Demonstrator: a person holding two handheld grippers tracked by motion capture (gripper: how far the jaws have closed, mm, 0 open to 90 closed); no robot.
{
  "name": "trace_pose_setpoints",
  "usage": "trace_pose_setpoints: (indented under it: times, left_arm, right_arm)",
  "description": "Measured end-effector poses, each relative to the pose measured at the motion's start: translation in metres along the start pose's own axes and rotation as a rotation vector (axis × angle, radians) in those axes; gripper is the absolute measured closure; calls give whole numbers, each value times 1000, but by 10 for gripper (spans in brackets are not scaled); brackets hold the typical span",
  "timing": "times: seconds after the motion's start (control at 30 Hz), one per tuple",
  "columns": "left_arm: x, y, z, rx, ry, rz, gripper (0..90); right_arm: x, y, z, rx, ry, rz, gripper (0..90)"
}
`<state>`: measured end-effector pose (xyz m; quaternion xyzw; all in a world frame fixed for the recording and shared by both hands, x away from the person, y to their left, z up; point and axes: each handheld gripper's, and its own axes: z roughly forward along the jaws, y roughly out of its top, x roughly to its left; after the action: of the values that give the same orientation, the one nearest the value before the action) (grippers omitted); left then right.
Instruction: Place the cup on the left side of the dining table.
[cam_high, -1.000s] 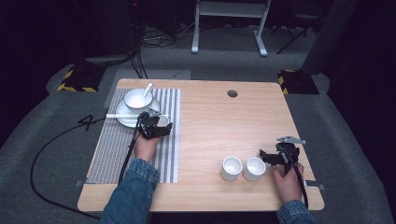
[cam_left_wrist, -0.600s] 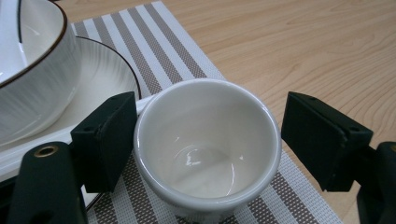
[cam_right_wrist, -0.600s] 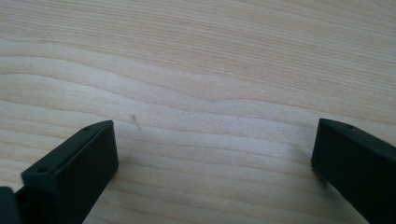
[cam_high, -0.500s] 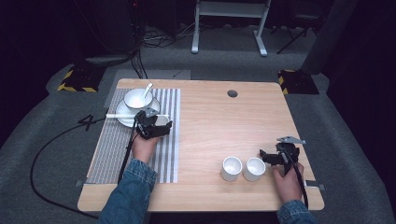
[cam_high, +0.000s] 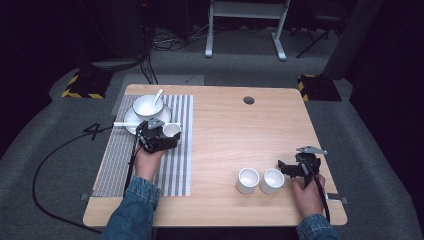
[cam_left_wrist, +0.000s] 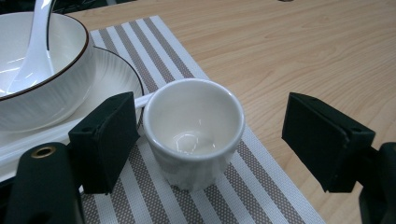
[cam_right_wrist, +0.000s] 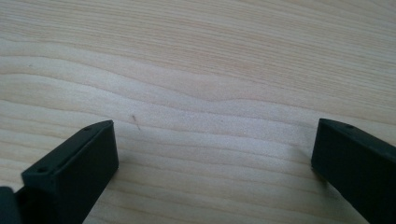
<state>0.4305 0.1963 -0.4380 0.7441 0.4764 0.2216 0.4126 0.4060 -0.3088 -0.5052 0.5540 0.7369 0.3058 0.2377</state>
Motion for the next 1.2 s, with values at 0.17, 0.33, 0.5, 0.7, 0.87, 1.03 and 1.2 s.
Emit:
trace_pose_setpoints:
  times: [0.17, 0.33, 0.5, 0.7, 0.87, 1.03, 1.2]
  left_arm:
    - [-4, -6, -21, -9, 4, 12, 189]
    - [-8, -13, -43, -22, -2, 9, 189]
    - [-12, -20, -64, -37, 14, 17, 187]
    - [-15, -30, -78, -34, 20, 24, 184]
    - [-20, -37, -90, -22, 28, 39, 179]
    - [-23, -50, -99, 12, 22, 64, 169]
    - [-20, -61, -103, 35, -10, 54, 162]
  right_arm:
    - [0, 0, 0, 0, 0, 0, 5]
    - [0, 0, 0, 0, 0, 1, 5]
    - [0, 0, 0, 0, 0, 0, 5]
    - [2, 0, 0, 1, 7, -8, 4]
    - [2, 0, 0, 2, 7, -8, 4]
    - [2, 0, 0, 2, 7, -8, 4]
    - [2, 0, 0, 2, 7, -8, 4]
